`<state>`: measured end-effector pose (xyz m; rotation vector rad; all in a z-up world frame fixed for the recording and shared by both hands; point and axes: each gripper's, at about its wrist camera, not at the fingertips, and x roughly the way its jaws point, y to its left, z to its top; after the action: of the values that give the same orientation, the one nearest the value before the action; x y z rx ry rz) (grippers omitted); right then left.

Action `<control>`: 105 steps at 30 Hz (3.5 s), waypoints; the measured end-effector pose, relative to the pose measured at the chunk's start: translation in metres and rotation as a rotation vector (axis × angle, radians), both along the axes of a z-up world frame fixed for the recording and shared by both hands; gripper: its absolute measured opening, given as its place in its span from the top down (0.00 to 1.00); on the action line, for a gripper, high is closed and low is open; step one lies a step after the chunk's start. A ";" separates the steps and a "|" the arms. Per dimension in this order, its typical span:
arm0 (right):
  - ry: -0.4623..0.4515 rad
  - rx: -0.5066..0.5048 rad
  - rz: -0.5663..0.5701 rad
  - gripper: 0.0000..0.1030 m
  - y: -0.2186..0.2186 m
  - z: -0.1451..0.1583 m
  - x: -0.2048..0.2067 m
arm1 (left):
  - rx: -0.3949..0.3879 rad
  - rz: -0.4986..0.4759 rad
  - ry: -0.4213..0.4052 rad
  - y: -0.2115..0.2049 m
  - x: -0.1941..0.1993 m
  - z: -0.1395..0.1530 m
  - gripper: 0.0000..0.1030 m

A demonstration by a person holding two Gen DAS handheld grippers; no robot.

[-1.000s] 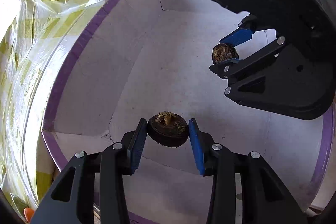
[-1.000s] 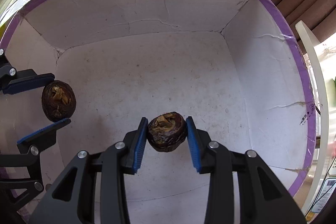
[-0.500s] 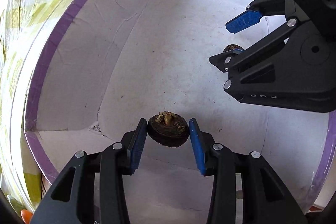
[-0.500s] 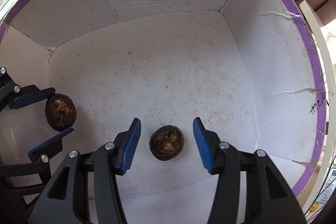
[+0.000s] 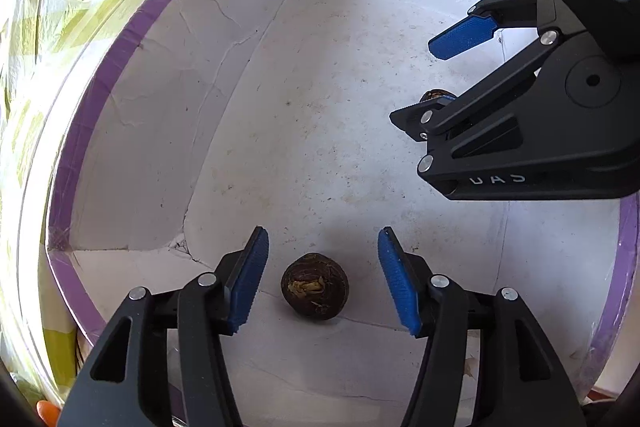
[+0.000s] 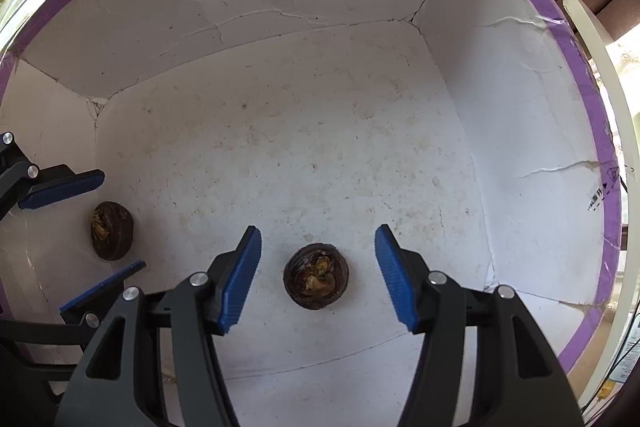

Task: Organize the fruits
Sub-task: 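Withdraw both open tools from the box back toward the fruit, then grasp the wrapped green cabbage with the left tool while the right tool grasps a dried fruit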

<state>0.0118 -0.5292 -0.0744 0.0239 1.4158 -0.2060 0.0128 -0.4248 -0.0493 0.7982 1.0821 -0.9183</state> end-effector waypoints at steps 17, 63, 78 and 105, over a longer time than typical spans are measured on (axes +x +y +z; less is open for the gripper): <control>-0.220 0.043 -0.106 0.26 -0.031 0.044 -0.016 | -0.194 -0.019 -0.215 0.026 -0.021 0.043 0.23; -0.641 0.002 0.051 0.02 0.146 0.137 -0.050 | -0.583 0.526 -0.465 0.239 -0.048 0.126 0.11; -0.663 0.268 0.211 0.02 0.214 0.122 -0.053 | -0.624 0.886 -0.498 0.377 -0.044 0.122 0.11; -0.597 0.356 0.491 0.02 0.326 0.103 -0.040 | -0.539 0.895 -0.268 0.409 0.006 0.087 0.21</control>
<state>-0.0286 -0.2029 0.0291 0.0267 0.8116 0.4330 0.0190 -0.0153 0.0382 -0.0491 0.7688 -0.2839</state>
